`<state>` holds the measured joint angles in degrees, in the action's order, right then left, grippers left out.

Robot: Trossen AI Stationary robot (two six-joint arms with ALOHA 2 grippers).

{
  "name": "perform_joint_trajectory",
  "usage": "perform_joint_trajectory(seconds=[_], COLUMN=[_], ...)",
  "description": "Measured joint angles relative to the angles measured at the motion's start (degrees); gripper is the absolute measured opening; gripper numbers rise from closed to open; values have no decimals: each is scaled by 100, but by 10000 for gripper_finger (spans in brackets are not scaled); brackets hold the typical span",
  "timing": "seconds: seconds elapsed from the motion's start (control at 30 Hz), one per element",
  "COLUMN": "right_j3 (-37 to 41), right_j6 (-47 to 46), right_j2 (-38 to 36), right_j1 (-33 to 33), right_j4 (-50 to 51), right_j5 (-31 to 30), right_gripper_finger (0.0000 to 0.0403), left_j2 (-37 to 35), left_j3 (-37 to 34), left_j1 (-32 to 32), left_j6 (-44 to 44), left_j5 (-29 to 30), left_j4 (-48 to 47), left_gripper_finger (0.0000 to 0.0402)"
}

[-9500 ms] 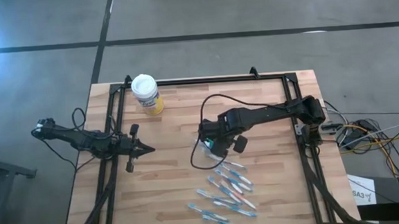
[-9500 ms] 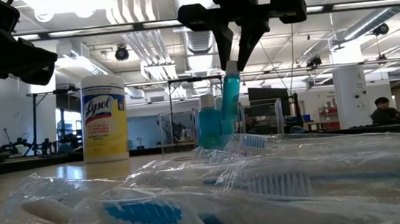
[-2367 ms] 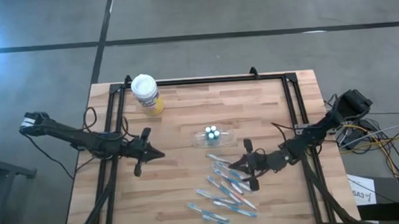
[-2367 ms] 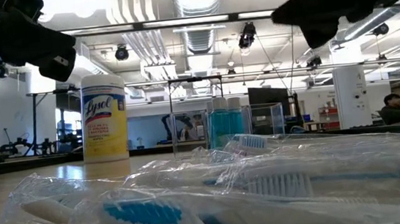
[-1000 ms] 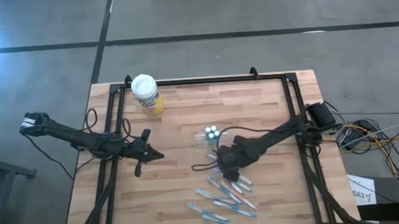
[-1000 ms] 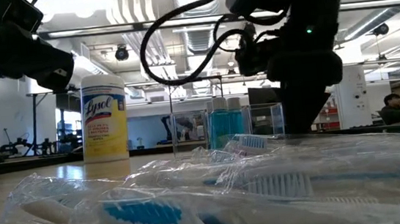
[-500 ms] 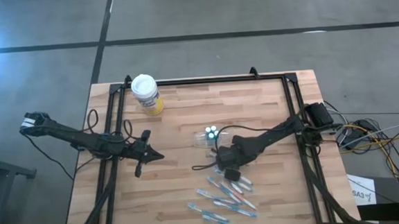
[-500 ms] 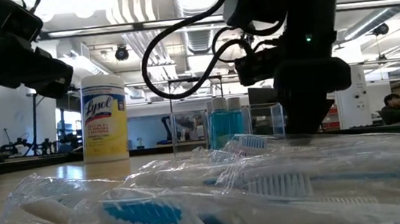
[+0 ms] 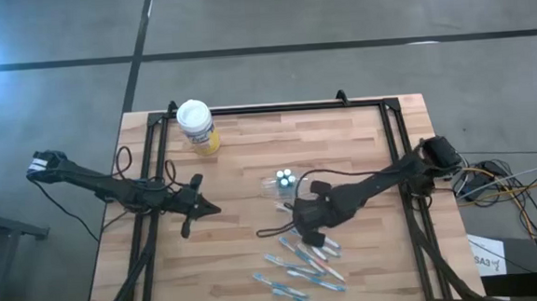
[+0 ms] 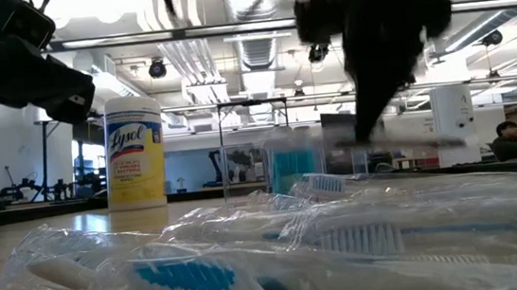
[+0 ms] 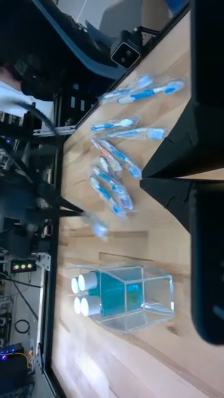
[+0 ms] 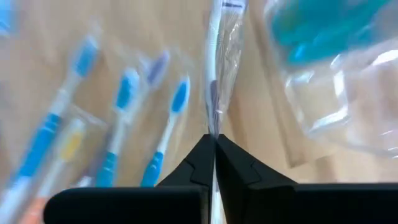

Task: Pick & Place toothbrushing station
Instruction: Put the purple toothbrush into the right compartment of the transparent organizer

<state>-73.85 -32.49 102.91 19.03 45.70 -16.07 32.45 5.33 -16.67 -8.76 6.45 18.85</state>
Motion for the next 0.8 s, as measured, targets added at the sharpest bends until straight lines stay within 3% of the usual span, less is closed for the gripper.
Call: perform_joint_trajectory(seconds=[0.17,0.3,0.53,0.8], right_j3=[-139,30,1132,3270], right_j6=[61,776,2383,3653], right_j2=[-745,-1408,-2363,-2904], right_j1=[395,711,577,-177], right_j4=[-295,-1213,-4105,-7641], right_j5=[-715,-1334,-1110,-1126], right_gripper_finger=[8,8,8,8], left_j2=[-4,-4,-2,0], left_j3=[4,8,8,8], left_j1=[2,2,2,0], left_j6=[-48,-172,-178,-243], left_j5=[1,3,12,14], left_j4=[21,66,107,114], left_gripper_finger=[8,14,14,8])
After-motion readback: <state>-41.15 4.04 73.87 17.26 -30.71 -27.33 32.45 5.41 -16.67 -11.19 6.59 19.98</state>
